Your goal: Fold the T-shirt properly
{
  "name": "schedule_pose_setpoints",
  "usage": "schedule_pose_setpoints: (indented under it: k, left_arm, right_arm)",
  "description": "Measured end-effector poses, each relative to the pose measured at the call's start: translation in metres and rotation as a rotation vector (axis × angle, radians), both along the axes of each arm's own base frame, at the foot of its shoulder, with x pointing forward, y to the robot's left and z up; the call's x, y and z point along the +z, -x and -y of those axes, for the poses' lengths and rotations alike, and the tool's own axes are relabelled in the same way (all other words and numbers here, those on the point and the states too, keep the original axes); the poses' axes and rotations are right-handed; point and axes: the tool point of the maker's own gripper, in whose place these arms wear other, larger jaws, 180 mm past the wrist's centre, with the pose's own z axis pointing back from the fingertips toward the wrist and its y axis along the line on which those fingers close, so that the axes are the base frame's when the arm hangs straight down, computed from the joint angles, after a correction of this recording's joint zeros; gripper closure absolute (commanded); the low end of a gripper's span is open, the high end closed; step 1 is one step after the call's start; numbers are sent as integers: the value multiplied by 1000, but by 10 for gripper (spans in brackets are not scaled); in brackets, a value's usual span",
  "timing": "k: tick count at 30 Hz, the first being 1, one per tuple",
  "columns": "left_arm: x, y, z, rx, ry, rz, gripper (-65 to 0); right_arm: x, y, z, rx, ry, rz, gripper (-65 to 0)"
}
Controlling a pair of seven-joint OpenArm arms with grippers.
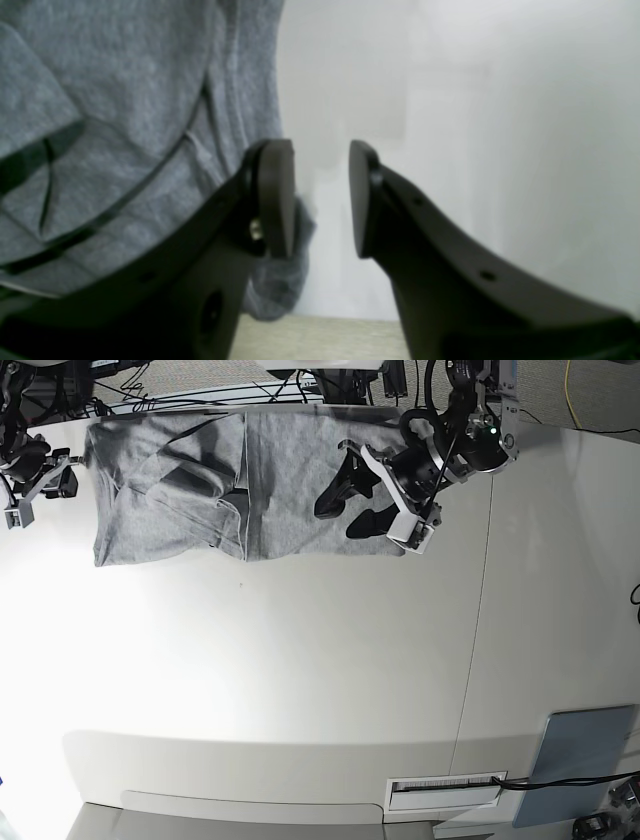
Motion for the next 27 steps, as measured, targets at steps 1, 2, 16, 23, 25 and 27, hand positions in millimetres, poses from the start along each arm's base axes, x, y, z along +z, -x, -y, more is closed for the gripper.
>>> schedule_pose_setpoints:
  k: [1, 2, 16, 23, 25, 27]
  left_arm:
    - [0, 0, 0, 0, 1, 0, -360]
    - [0, 0, 0, 0, 1, 0, -360]
    - [0, 0, 0, -1, -1, -2, -343]
    - [0, 0, 0, -2, -2, -2, -343]
    - [0, 0, 0, -2, -1, -2, -343]
    - [0, 0, 0, -2, -2, -2, -343]
  right_arm:
    - [-1, 0, 1, -2, -3, -2, -189]
    - [-1, 0, 1, -3, -2, -1, -189]
    - [-4, 4, 1, 92, 58, -24, -390]
    - [-9, 4, -4, -56, -91, -86, -390]
    - [-11, -4, -5, -66, -151, -60, -390]
    - [-15, -9, -6, -82, -218, -48, -390]
